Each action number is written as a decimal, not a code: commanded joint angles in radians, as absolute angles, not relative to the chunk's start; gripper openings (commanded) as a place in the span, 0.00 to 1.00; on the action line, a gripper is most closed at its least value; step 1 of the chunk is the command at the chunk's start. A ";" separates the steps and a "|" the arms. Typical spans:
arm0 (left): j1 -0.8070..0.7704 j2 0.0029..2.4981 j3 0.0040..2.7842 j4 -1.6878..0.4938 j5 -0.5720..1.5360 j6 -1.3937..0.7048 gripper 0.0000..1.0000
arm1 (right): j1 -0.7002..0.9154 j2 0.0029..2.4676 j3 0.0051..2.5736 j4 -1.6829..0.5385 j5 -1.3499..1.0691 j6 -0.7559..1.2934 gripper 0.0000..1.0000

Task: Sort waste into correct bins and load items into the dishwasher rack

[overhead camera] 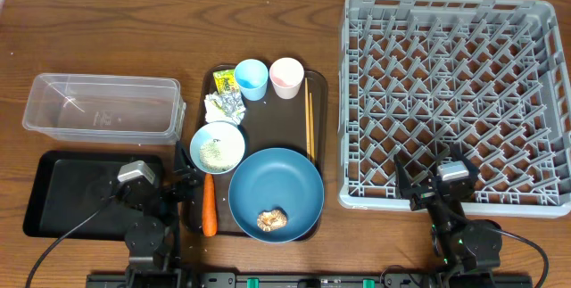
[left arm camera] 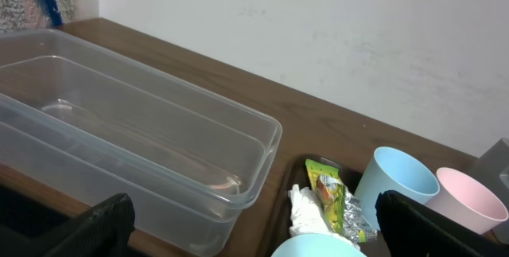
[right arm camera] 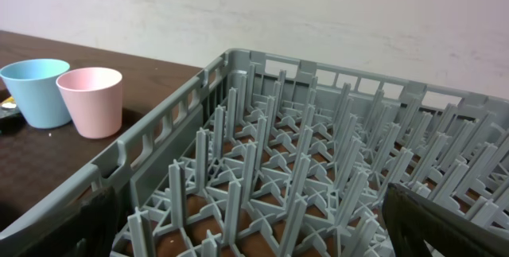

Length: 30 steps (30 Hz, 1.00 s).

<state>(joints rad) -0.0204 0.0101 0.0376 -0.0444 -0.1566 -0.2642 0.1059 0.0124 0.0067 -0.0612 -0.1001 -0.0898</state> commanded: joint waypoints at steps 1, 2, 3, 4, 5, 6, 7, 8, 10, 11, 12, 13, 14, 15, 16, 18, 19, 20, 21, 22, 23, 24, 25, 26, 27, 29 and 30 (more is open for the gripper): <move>-0.018 0.005 0.004 -0.057 -0.154 -0.255 0.98 | 0.097 0.009 0.006 -0.064 -0.105 -0.079 0.99; -0.018 0.005 0.004 -0.057 -0.154 -0.255 0.98 | 0.097 0.009 0.006 -0.064 -0.105 -0.079 0.99; -0.018 0.005 0.004 -0.057 -0.154 -0.255 0.98 | 0.097 0.009 0.006 -0.064 -0.105 -0.079 0.99; -0.018 0.005 0.004 -0.057 -0.154 -0.255 0.98 | 0.097 0.009 0.006 -0.065 -0.089 -0.097 0.99; -0.018 0.005 0.004 -0.057 -0.154 -0.255 0.98 | 0.097 0.009 0.006 -0.065 -0.080 -0.102 0.99; -0.018 0.005 0.004 -0.057 -0.154 -0.255 0.98 | 0.098 0.009 0.006 -0.068 -0.083 -0.101 0.99; -0.018 0.005 0.004 -0.057 -0.154 -0.255 0.98 | 0.097 0.009 0.006 -0.058 -0.087 -0.097 0.99; -0.018 0.005 0.004 -0.057 -0.154 -0.255 0.98 | 0.098 0.009 0.006 -0.052 -0.087 -0.085 0.99; -0.018 0.005 0.004 -0.057 -0.154 -0.255 0.98 | 0.097 0.009 0.006 -0.043 -0.087 -0.024 0.99; -0.018 0.005 0.004 -0.057 -0.154 -0.255 0.98 | 0.097 0.009 0.006 -0.033 -0.087 0.016 0.99; -0.018 0.005 0.004 -0.057 -0.154 -0.255 0.98 | 0.097 0.009 0.006 -0.024 -0.087 0.042 0.99; -0.018 0.005 0.004 -0.057 -0.155 -0.255 0.98 | 0.097 0.009 0.006 -0.008 -0.088 0.076 0.99; -0.018 0.005 0.004 -0.057 -0.160 -0.255 0.98 | 0.097 0.009 0.012 0.006 -0.087 0.112 0.99; -0.018 0.005 0.004 -0.057 -0.157 -0.256 0.98 | 0.098 0.009 0.025 0.013 -0.088 0.152 0.99; -0.018 0.005 0.004 -0.057 -0.157 -0.256 0.98 | 0.098 0.009 0.038 0.010 -0.089 0.176 0.99; -0.018 0.005 0.004 -0.015 -0.158 -0.258 0.98 | 0.097 0.022 0.073 0.002 -0.125 0.188 0.99; -0.019 0.005 0.004 0.016 -0.153 -0.275 0.98 | 0.097 0.039 0.099 -0.006 -0.154 0.194 0.99; -0.019 0.005 0.004 0.052 -0.140 -0.279 0.98 | 0.097 0.063 0.130 -0.027 -0.169 0.214 0.99; -0.019 0.005 0.006 0.083 -0.133 -0.282 0.98 | 0.097 0.089 0.158 -0.054 -0.173 0.237 0.99; -0.019 0.005 0.015 0.116 -0.111 -0.281 0.98 | 0.097 0.136 0.199 -0.097 -0.173 0.273 0.99; -0.019 0.006 0.028 0.123 -0.104 -0.281 0.98 | 0.097 0.172 0.224 -0.123 -0.175 0.295 0.99; -0.019 0.007 0.054 0.120 -0.094 -0.282 0.98 | 0.097 0.228 0.262 -0.155 -0.189 0.320 0.99; -0.019 0.017 0.089 0.108 -0.089 -0.281 0.98 | 0.097 0.302 0.308 -0.182 -0.213 0.330 0.99; -0.019 0.030 0.122 0.093 -0.089 -0.281 0.98 | 0.097 0.371 0.351 -0.199 -0.239 0.329 0.99; -0.019 0.049 0.158 0.074 -0.089 -0.281 0.98 | 0.097 0.437 0.393 -0.213 -0.258 0.329 0.99; -0.019 0.125 0.273 -0.014 -0.086 -0.272 0.98 | 0.097 0.605 0.519 -0.245 -0.292 0.324 0.99; -0.019 0.165 0.329 -0.068 -0.086 -0.270 0.98 | 0.098 0.675 0.577 -0.261 -0.308 0.309 0.99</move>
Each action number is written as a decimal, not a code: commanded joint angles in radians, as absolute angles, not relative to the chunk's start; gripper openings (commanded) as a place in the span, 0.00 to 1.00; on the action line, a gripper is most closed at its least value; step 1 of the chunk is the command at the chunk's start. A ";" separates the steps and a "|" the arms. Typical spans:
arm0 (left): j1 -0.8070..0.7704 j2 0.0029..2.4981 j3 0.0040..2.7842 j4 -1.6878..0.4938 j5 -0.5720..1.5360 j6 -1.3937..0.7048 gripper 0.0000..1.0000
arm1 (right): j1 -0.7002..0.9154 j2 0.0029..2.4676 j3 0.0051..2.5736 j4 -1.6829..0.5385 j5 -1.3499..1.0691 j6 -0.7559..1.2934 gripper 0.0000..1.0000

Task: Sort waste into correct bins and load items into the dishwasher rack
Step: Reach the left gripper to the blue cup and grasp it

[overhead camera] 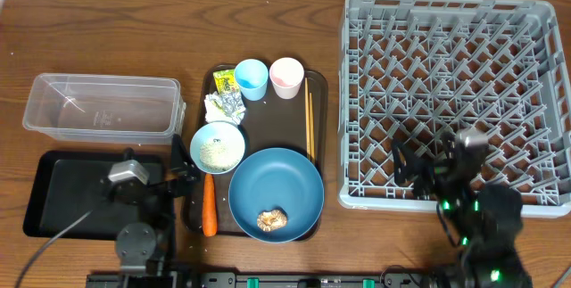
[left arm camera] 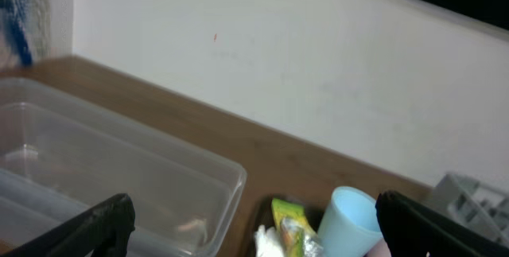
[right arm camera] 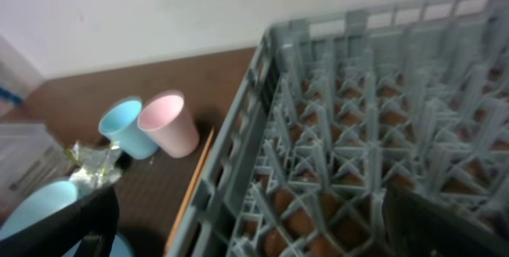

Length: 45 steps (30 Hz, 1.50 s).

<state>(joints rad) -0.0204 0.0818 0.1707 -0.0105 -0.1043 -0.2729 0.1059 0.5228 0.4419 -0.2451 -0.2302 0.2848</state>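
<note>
A brown tray (overhead camera: 317, 87) holds a blue cup (overhead camera: 252, 79), a pink cup (overhead camera: 286, 78), crumpled wrappers (overhead camera: 226, 101), a small bowl (overhead camera: 217, 147), a big blue plate (overhead camera: 276, 190) with a food scrap (overhead camera: 272, 219), a carrot (overhead camera: 209, 206) and chopsticks (overhead camera: 309, 119). The grey dishwasher rack (overhead camera: 455, 101) stands to the right. My left gripper (overhead camera: 181, 168) is open and empty at the tray's left edge; the left wrist view shows it (left arm camera: 266, 237) facing the blue cup (left arm camera: 350, 221). My right gripper (overhead camera: 419, 170) is open and empty over the rack's front left corner (right arm camera: 262, 169).
A clear plastic bin (overhead camera: 103, 108) lies at the left, with a black tray (overhead camera: 62, 194) in front of it. The rack's upright tines (right arm camera: 374, 130) fill the space under the right gripper. The wall (left arm camera: 278, 66) runs along the table's far edge.
My right arm has lifted and now sits farther over the rack, with its camera looking down at the cups and the tray. The left wrist has shifted slightly left and sees more wall. Both grippers stay open.
</note>
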 commanded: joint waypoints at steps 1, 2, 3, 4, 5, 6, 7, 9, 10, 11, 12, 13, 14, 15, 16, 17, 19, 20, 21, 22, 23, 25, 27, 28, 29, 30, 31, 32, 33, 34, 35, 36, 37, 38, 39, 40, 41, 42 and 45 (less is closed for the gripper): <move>-0.019 0.212 0.389 -0.129 -0.086 -0.270 0.98 | 0.098 0.742 0.640 -0.280 -0.329 0.284 0.99; -0.019 0.275 0.467 -0.208 -0.086 -0.270 0.98 | 0.098 0.822 0.718 -0.308 -0.359 0.247 0.99; -0.019 0.335 0.537 -0.279 -0.086 -0.270 0.98 | 0.098 0.898 0.804 -0.344 -0.392 0.208 0.99; -0.019 0.411 0.619 -0.358 -0.086 -0.270 0.98 | 0.099 0.971 0.890 -0.385 -0.421 0.177 0.99; -0.019 0.492 0.699 -0.428 -0.086 -0.270 0.98 | 0.099 1.040 0.975 -0.428 -0.448 0.143 0.99; -0.019 0.562 0.769 -0.485 -0.077 -0.270 0.98 | 0.099 1.103 1.057 -0.469 -0.473 0.107 0.99; -0.019 0.675 0.885 -0.570 -0.041 -0.270 0.98 | 0.099 1.173 1.150 -0.516 -0.496 0.070 0.99; -0.019 0.820 1.036 -0.665 0.010 -0.270 0.98 | 0.099 1.259 1.270 -0.562 -0.514 0.067 0.99; -0.019 0.885 1.103 -0.707 0.035 -0.270 0.98 | 0.099 1.287 1.308 -0.566 -0.529 0.075 0.99; -0.019 0.956 1.179 -0.755 0.069 -0.270 0.98 | 0.099 1.312 1.339 -0.566 -0.549 0.077 0.99; -0.019 1.024 1.252 -0.802 0.100 -0.270 0.98 | 0.099 1.330 1.358 -0.570 -0.569 0.077 0.99; -0.019 1.079 1.310 -0.838 0.127 -0.270 0.98 | 0.099 1.340 1.365 -0.569 -0.577 0.077 0.99; -0.019 1.137 1.371 -0.879 0.164 -0.270 0.98 | 0.098 1.345 1.365 -0.567 -0.577 0.077 0.99; -0.019 1.189 1.426 -0.916 0.196 -0.270 0.98 | 0.096 1.348 1.365 -0.566 -0.574 0.076 0.99; -0.019 1.227 1.463 -0.936 0.197 -0.270 0.98 | 0.092 1.353 1.365 -0.567 -0.573 0.073 0.99; -0.018 1.261 1.489 -0.937 0.200 -0.276 0.98 | 0.084 1.357 1.365 -0.568 -0.565 0.073 0.99; -0.018 1.307 1.502 -0.915 0.249 -0.299 0.98 | 0.065 1.367 1.365 -0.583 -0.535 0.106 0.99; -0.018 1.327 1.502 -0.887 0.270 -0.300 0.98 | 0.053 1.374 1.365 -0.604 -0.509 0.130 0.99; -0.018 1.349 1.502 -0.856 0.284 -0.301 0.98 | 0.041 1.378 1.365 -0.632 -0.472 0.153 0.99; -0.019 1.370 1.502 -0.829 0.292 -0.301 0.98 | 0.031 1.385 1.365 -0.668 -0.431 0.166 0.99; -0.020 1.391 1.502 -0.809 0.291 -0.301 0.98 | 0.024 1.390 1.365 -0.701 -0.397 0.168 0.99; -0.030 1.449 1.502 -0.781 0.279 -0.305 0.98 | 0.016 1.401 1.365 -0.765 -0.326 0.168 0.99; -0.047 1.512 1.503 -0.776 0.280 -0.308 0.98 | 0.015 1.408 1.365 -0.805 -0.278 0.168 0.99; -0.059 1.547 1.503 -0.776 0.278 -0.308 0.98 | 0.015 1.411 1.365 -0.823 -0.262 0.167 0.99; -0.068 1.575 1.503 -0.776 0.276 -0.308 0.98 | 0.015 1.412 1.365 -0.831 -0.252 0.168 0.99; -0.080 1.607 1.503 -0.771 0.276 -0.307 0.98 | 0.015 1.412 1.365 -0.838 -0.246 0.167 0.99; -0.091 1.639 1.503 -0.763 0.275 -0.307 0.98 | 0.015 1.412 1.365 -0.840 -0.243 0.168 0.99; -0.101 1.664 1.503 -0.752 0.275 -0.307 0.98 | 0.015 1.412 1.365 -0.841 -0.243 0.167 0.99; -0.113 1.693 1.503 -0.734 0.272 -0.307 0.98 | 0.015 1.412 1.365 -0.841 -0.243 0.168 0.99; -0.126 1.720 1.503 -0.709 0.267 -0.300 0.98 | 0.015 1.412 1.365 -0.839 -0.243 0.167 0.99; -0.139 1.743 1.503 -0.684 0.253 -0.288 0.99 | 0.015 1.412 1.365 -0.837 -0.243 0.167 0.99; -0.157 1.767 1.503 -0.663 0.213 -0.276 1.00 | 0.015 1.412 1.365 -0.834 -0.243 0.167 0.99; -0.171 1.786 1.503 -0.656 0.158 -0.272 0.98 | 0.015 1.412 1.365 -0.833 -0.243 0.168 0.99; -0.188 1.807 1.503 -0.657 0.081 -0.273 0.96 | 0.015 1.412 1.365 -0.834 -0.243 0.167 0.99; -0.200 1.821 1.503 -0.662 0.035 -0.273 0.94 | 0.015 1.412 1.365 -0.836 -0.244 0.168 0.99; -0.208 1.832 1.503 -0.665 0.002 -0.273 0.93 | 0.015 1.412 1.365 -0.840 -0.244 0.168 0.99; -0.216 1.847 1.503 -0.664 -0.020 -0.270 0.93 | 0.017 1.412 1.365 -0.847 -0.243 0.168 0.99; -0.220 1.860 1.503 -0.658 -0.023 -0.267 0.93 | 0.018 1.412 1.365 -0.852 -0.243 0.168 0.99; -0.219 1.888 1.503 -0.639 -0.015 -0.266 0.86 | 0.020 1.412 1.365 -0.857 -0.243 0.168 0.99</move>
<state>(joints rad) -0.2256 1.8668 1.4860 -0.6476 0.0547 -0.2821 0.0185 1.4132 1.3476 -0.8524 -0.2527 0.1539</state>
